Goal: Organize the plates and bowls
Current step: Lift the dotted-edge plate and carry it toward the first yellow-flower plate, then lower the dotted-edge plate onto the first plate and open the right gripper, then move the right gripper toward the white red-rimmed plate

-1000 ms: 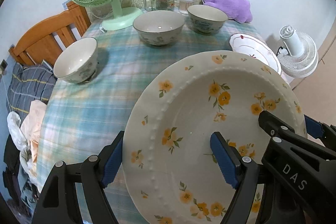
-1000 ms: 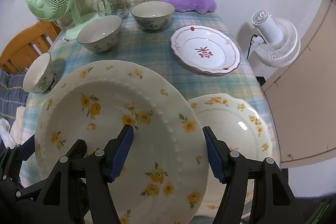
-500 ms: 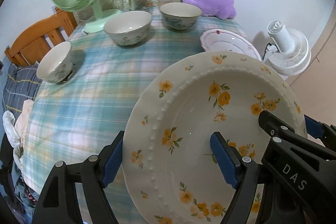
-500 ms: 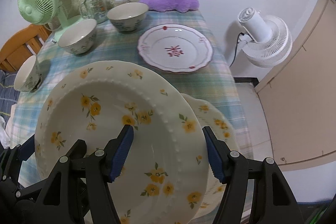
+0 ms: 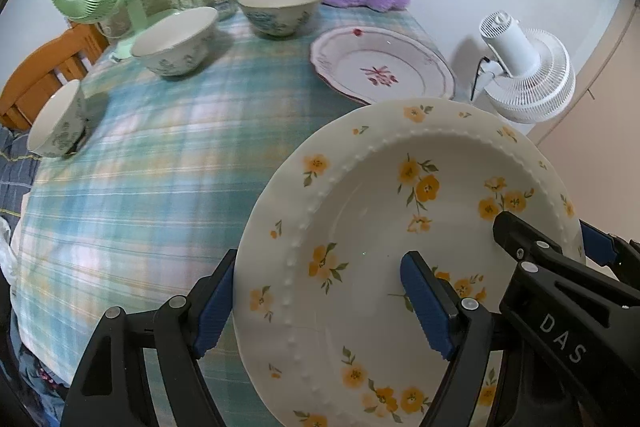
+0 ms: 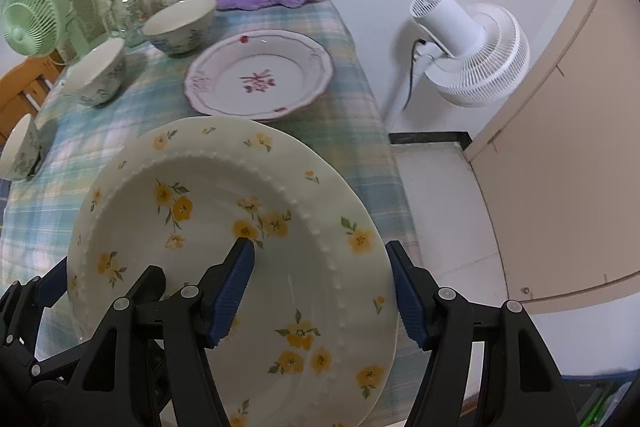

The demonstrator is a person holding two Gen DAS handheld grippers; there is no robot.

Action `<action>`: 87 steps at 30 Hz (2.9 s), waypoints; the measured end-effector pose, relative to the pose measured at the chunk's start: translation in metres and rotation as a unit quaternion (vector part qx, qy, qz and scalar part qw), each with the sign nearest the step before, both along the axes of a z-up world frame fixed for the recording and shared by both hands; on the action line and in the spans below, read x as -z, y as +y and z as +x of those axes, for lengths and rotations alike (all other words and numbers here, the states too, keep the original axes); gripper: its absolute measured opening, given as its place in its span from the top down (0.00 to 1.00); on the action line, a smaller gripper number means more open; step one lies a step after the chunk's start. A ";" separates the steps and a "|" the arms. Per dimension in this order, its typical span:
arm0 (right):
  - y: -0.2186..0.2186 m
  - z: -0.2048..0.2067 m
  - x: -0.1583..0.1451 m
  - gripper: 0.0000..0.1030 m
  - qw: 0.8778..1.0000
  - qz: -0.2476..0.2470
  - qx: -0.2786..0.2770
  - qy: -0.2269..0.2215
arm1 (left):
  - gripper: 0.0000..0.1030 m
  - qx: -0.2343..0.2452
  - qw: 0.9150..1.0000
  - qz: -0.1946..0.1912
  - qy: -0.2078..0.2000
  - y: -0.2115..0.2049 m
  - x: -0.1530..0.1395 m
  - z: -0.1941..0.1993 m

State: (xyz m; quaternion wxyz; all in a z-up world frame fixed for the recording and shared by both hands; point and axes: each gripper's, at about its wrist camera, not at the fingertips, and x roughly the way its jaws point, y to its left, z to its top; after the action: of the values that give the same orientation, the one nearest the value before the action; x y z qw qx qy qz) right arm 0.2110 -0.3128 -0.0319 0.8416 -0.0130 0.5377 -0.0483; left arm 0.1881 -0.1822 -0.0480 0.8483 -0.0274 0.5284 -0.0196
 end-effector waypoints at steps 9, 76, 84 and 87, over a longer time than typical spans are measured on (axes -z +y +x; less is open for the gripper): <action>-0.028 0.001 0.018 0.33 1.000 -0.012 0.014 0.020 | 0.22 0.012 0.999 -0.019 0.024 -0.026 0.022 0.006; -0.016 0.014 0.042 0.59 0.999 -0.006 -0.034 0.030 | 0.22 -0.025 0.999 0.022 0.028 -0.001 0.026 0.000; -0.006 0.001 0.013 0.44 0.999 0.025 -0.027 -0.009 | 0.20 -0.016 1.000 0.018 0.001 0.015 0.002 -0.002; -0.002 -0.004 -0.005 0.38 0.999 0.029 -0.016 -0.028 | 0.18 -0.012 1.000 0.009 -0.016 0.027 -0.012 -0.002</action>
State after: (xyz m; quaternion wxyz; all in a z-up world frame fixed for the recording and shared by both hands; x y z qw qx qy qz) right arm 0.2074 -0.3152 -0.0273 0.8570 0.0046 0.5150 -0.0194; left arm 0.1864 -0.1554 -0.0355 0.8571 -0.0260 0.5145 -0.0052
